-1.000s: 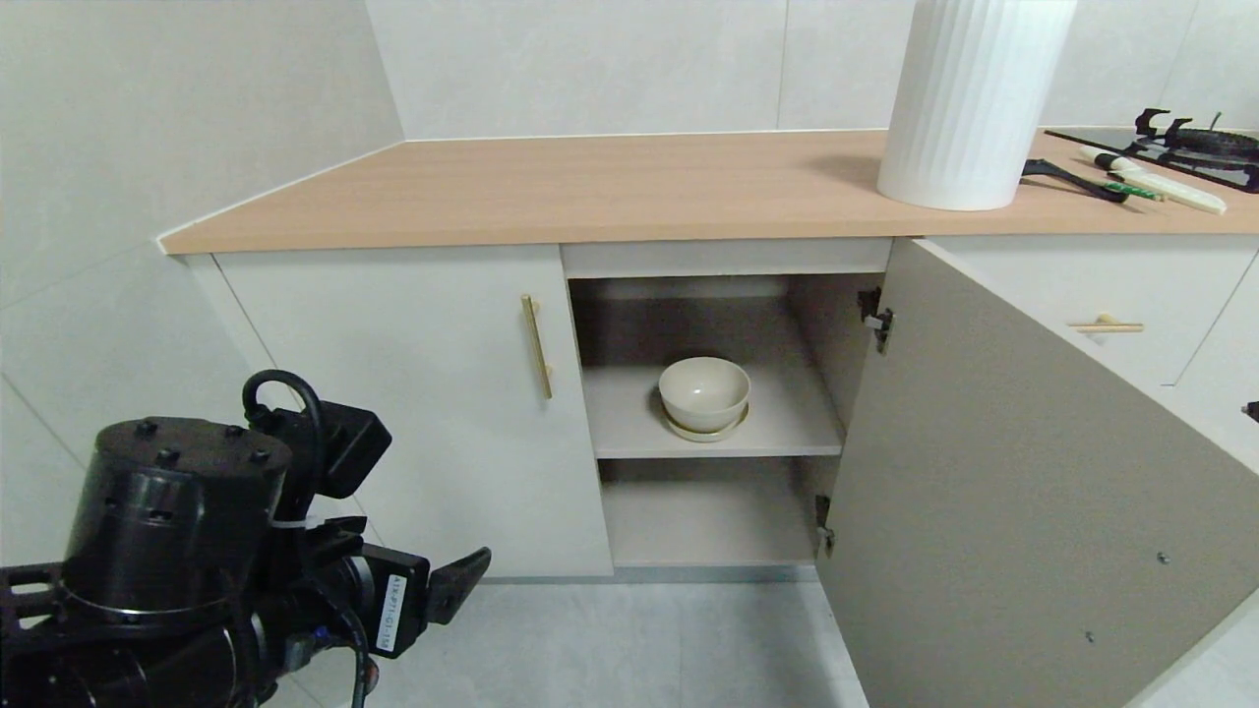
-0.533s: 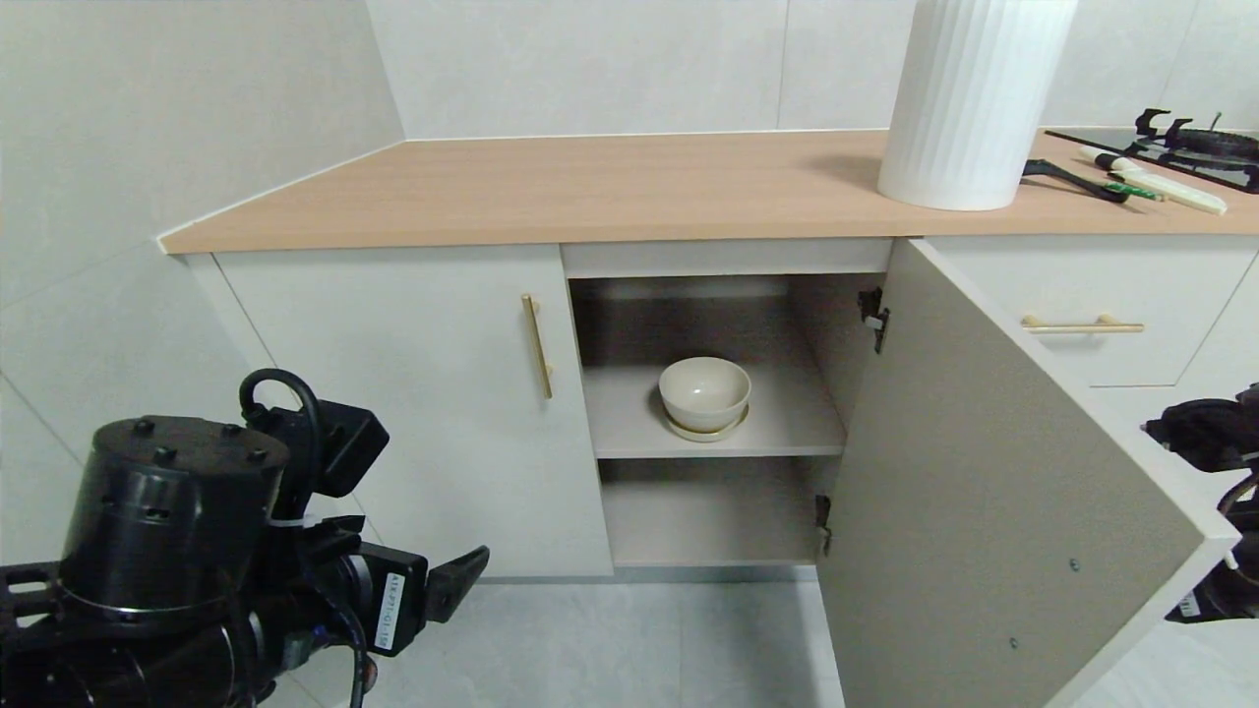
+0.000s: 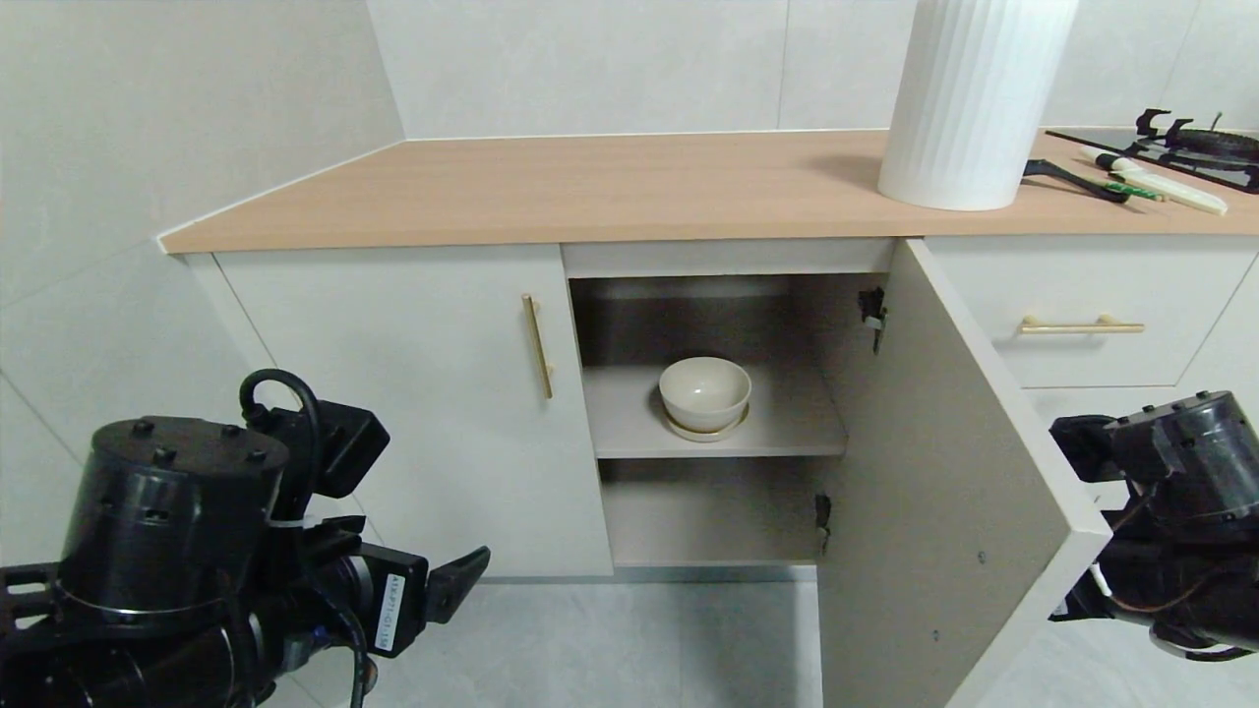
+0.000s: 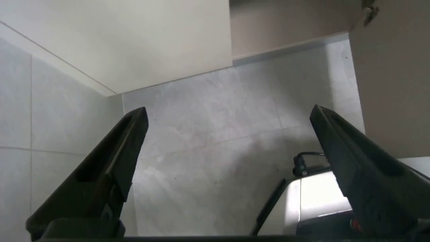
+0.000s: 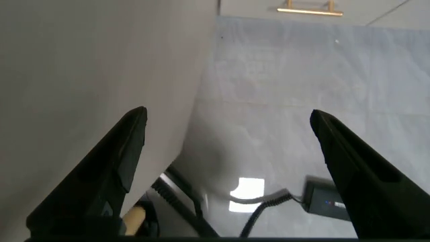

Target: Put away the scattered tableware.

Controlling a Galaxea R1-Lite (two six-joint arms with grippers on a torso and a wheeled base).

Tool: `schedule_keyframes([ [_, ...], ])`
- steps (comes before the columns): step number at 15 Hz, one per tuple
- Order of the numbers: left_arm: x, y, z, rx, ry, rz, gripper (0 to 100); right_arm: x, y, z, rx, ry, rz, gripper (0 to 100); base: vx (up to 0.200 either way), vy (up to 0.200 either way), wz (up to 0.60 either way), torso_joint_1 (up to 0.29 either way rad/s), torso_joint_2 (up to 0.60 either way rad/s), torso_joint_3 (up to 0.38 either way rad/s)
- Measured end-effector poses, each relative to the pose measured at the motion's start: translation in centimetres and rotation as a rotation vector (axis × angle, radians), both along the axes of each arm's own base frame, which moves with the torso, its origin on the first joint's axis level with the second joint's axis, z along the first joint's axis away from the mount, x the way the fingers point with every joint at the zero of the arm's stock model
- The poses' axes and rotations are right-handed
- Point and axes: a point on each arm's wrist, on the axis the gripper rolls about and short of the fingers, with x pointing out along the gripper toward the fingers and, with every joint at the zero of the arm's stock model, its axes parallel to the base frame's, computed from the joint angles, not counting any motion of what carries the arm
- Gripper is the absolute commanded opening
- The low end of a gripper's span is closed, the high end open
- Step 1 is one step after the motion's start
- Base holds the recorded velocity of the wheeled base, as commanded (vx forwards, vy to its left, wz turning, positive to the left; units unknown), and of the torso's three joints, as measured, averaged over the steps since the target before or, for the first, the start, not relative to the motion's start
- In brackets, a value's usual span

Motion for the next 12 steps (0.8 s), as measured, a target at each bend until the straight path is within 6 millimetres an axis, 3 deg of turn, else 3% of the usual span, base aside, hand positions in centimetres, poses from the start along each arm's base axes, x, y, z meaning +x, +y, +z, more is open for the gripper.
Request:
schedule_keyframes([
  [4,0.0,0.0,0.0,0.001,0.002,0.000,100,0.4,0.2,-1.4,0.001,0.001,0.000,100,0.000,0.000,0.00,0.000,0.00,0.000],
  [7,0.0,0.0,-0.1,0.000,0.001,0.000,100,0.5,0.2,-1.7,-0.001,0.008,-0.004,100,-0.200,0.000,0.00,0.004,0.00,0.004],
  [12,0.0,0.0,0.0,0.000,0.001,-0.001,100,1.1,0.5,-1.9,0.051,-0.010,-0.007,100,0.000,0.000,0.00,0.000,0.00,0.000],
])
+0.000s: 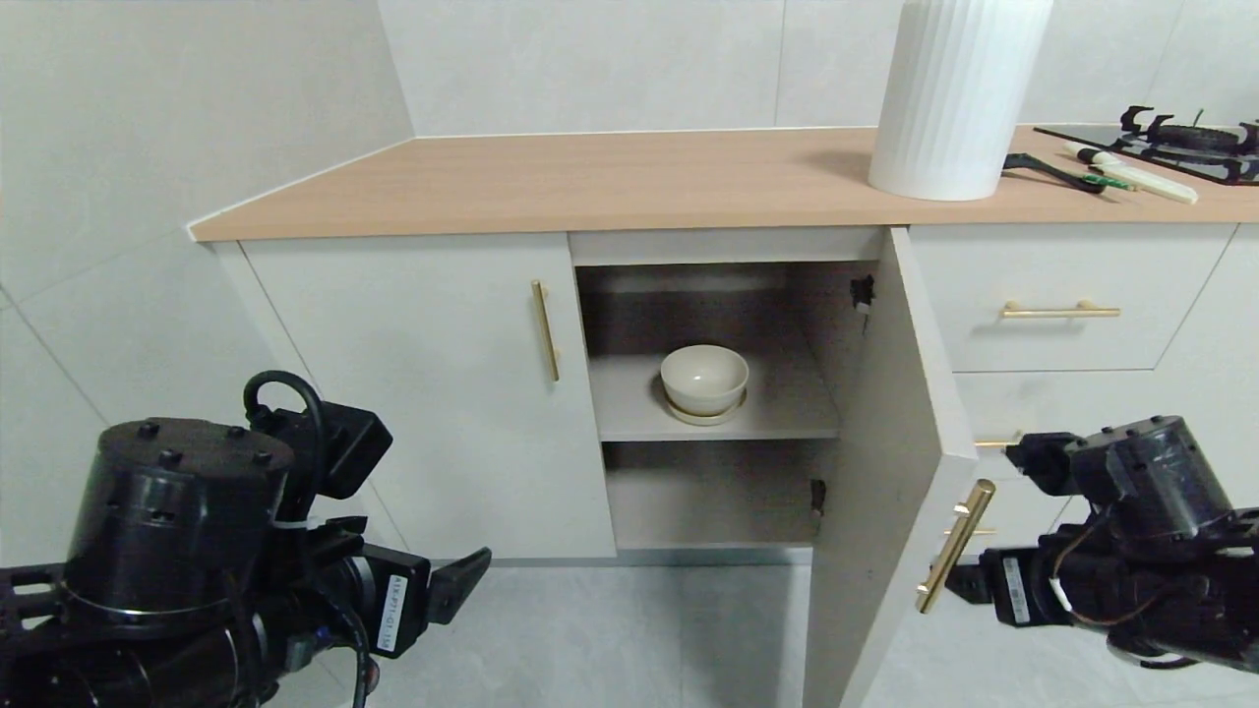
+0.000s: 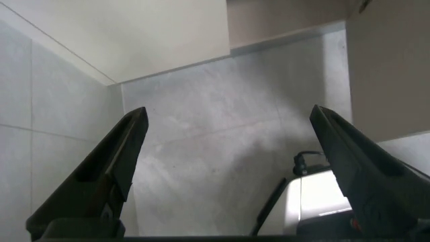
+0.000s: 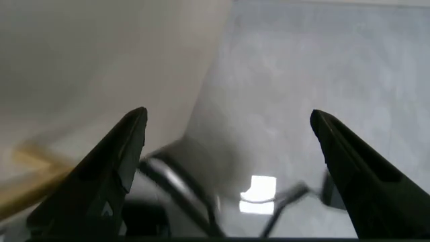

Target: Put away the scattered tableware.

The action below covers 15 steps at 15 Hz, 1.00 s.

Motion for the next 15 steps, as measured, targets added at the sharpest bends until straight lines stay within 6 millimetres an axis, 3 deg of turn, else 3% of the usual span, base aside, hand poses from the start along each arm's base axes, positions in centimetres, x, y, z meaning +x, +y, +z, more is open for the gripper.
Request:
schedule_keyframes([
  [3,0.0,0.0,0.0,0.000,0.000,0.000,100,0.7,0.3,-0.6,0.018,-0.006,-0.018,100,0.000,0.000,0.00,0.000,0.00,0.000],
  [9,0.0,0.0,0.1,-0.001,-0.002,0.001,100,4.2,1.9,-2.0,0.142,-0.143,-0.044,100,0.000,0.000,0.00,0.000,0.00,0.000],
  [15,-0.1,0.1,0.2,-0.009,-0.008,-0.004,100,7.3,3.3,-1.5,0.249,-0.183,0.067,100,0.000,0.000,0.00,0.000,0.00,0.000],
])
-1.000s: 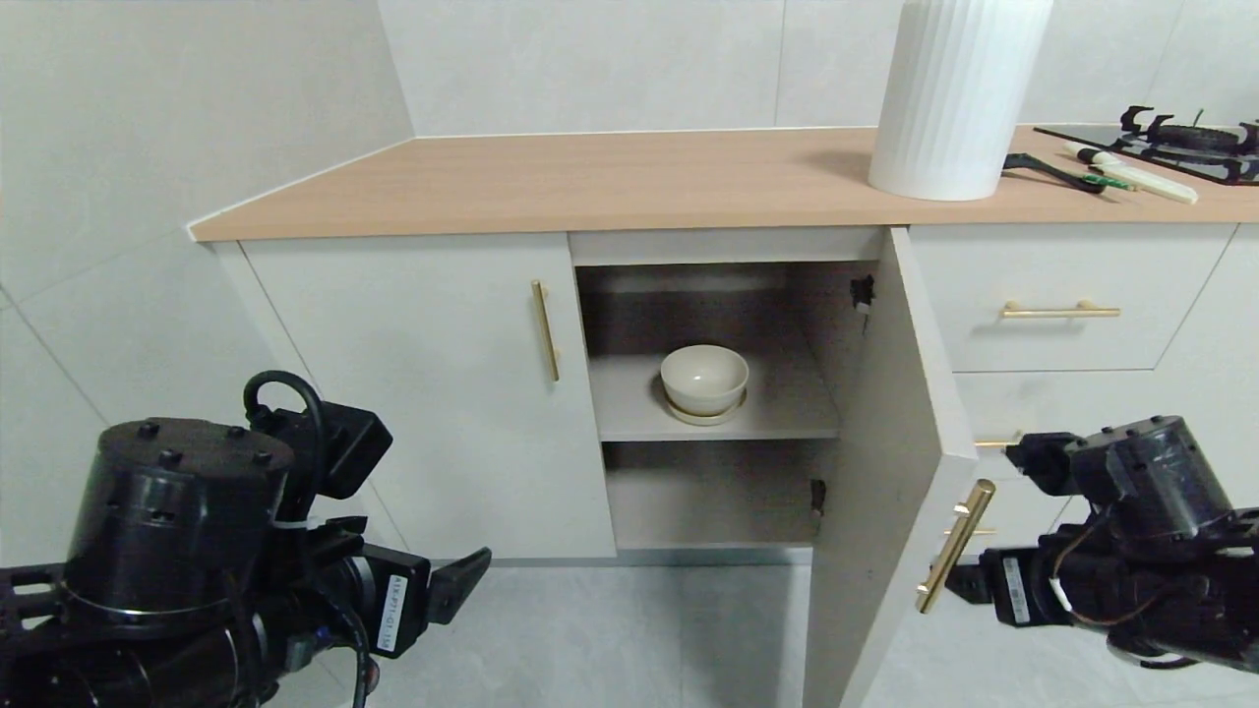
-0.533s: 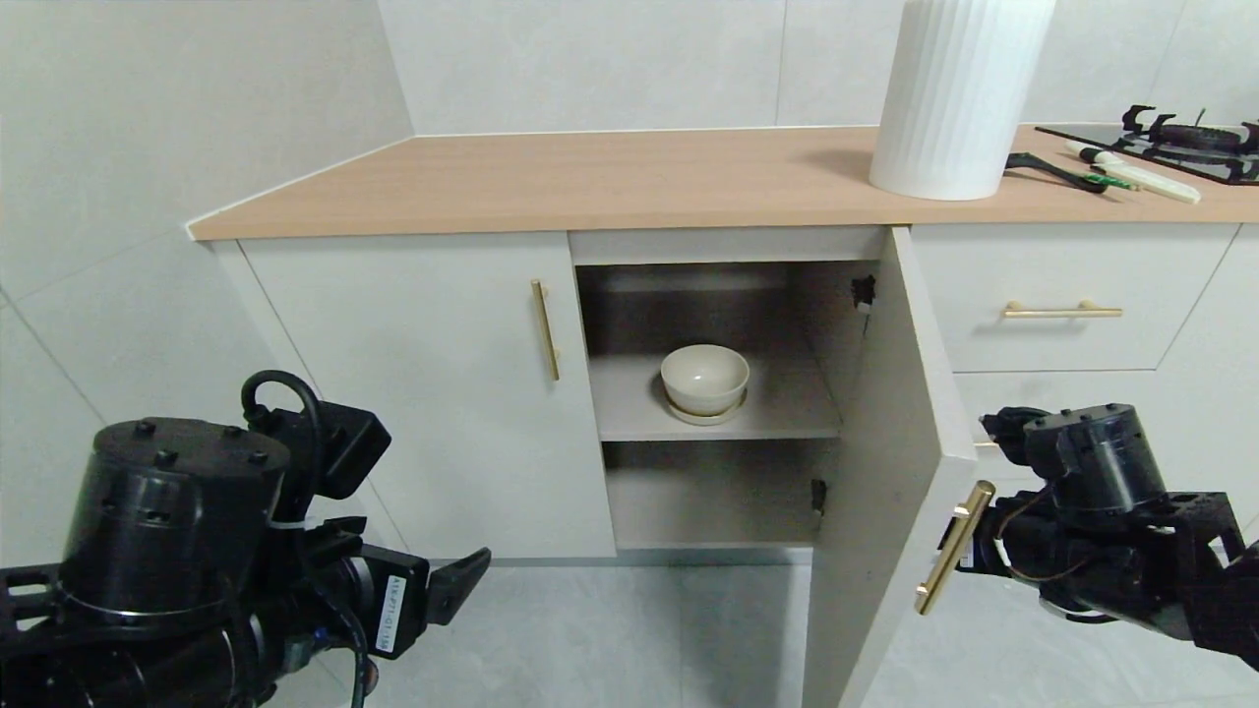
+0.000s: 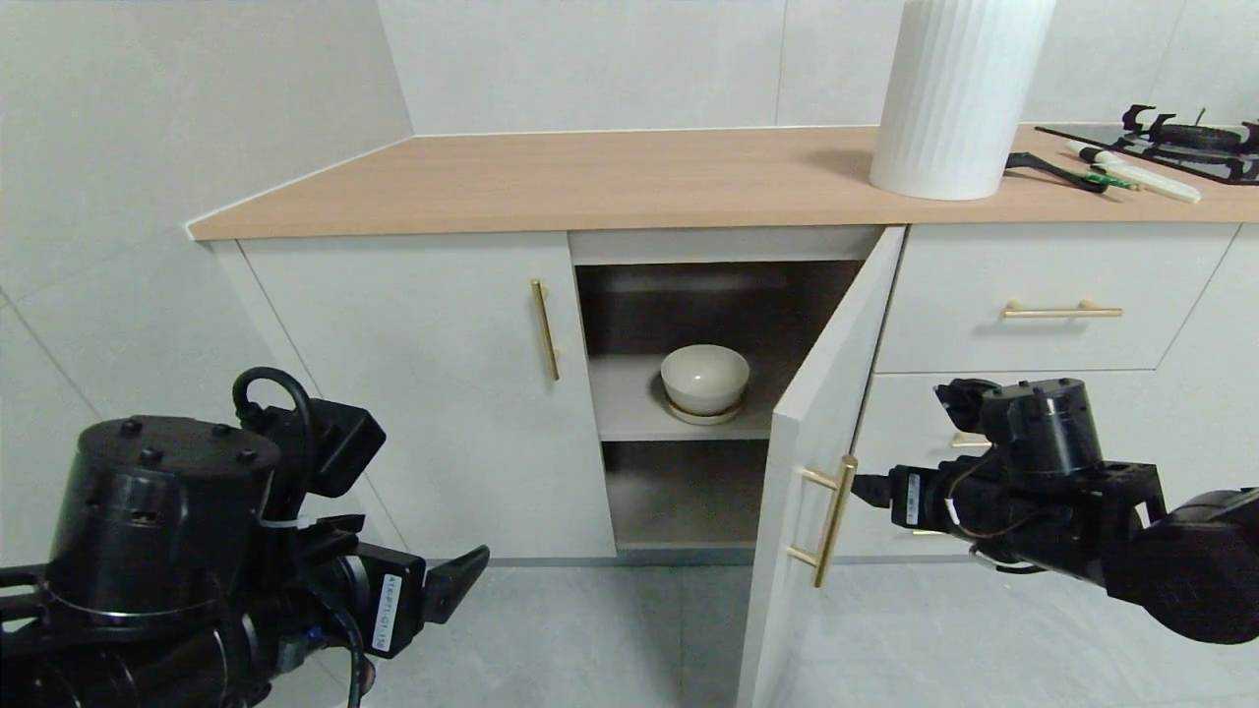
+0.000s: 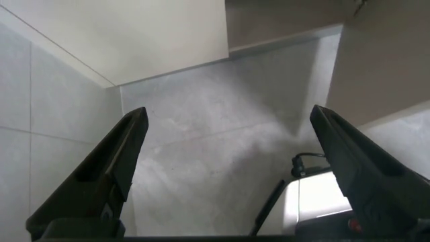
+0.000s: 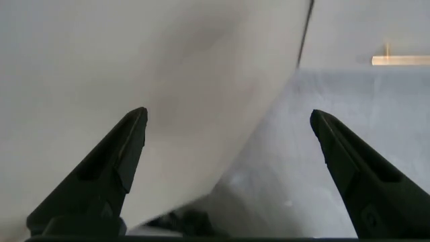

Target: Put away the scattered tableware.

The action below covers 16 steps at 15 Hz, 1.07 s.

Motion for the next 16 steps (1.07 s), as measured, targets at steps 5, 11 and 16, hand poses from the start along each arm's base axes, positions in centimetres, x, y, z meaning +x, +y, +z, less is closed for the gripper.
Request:
schedule_keyframes([
  [5,0.4,-0.3,0.2,-0.033,-0.032,-0.013,100,3.5,1.4,-0.7,0.063,-0.032,-0.016,100,0.000,0.000,0.00,0.000,0.00,0.000],
  [11,0.6,-0.4,-0.1,-0.021,-0.018,-0.008,100,5.2,2.6,-2.6,0.135,-0.104,-0.022,100,0.000,0.000,0.00,0.000,0.00,0.000],
  [16,0.6,-0.4,-0.1,-0.021,-0.018,-0.006,100,6.0,3.1,-3.9,0.152,-0.111,-0.030,100,0.160,0.000,0.00,0.001,0.00,0.004],
])
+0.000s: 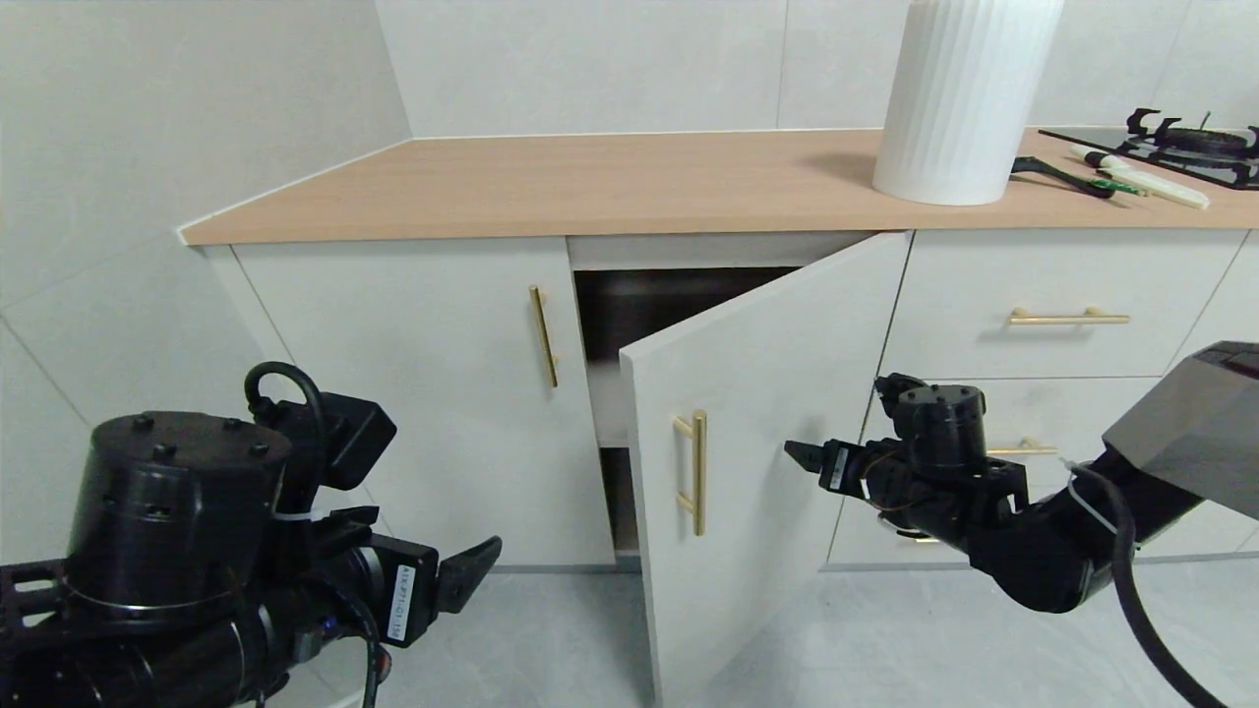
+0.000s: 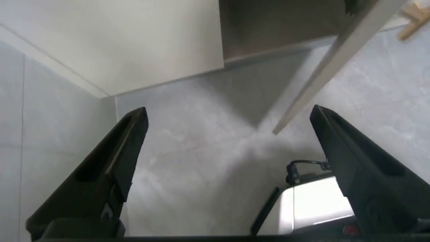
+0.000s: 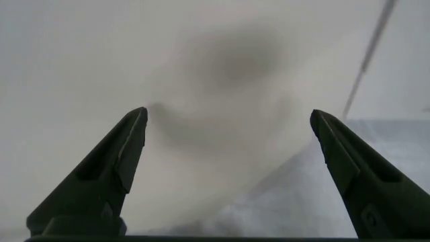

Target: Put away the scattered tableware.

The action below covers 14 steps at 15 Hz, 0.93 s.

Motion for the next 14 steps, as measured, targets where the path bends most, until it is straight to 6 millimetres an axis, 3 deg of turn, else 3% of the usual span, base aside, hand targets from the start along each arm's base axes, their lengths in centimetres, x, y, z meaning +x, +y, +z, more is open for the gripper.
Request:
schedule_keyframes([
  [2,0.1,0.0,0.0,-0.001,-0.003,0.001,100,0.2,0.0,-0.3,0.011,0.009,-0.009,100,0.200,0.000,0.00,0.010,0.00,0.002],
  [14,0.1,0.0,-0.2,0.006,0.006,-0.002,100,2.4,0.6,0.8,0.103,-0.049,-0.139,100,0.000,0.000,0.00,0.000,0.00,0.000],
])
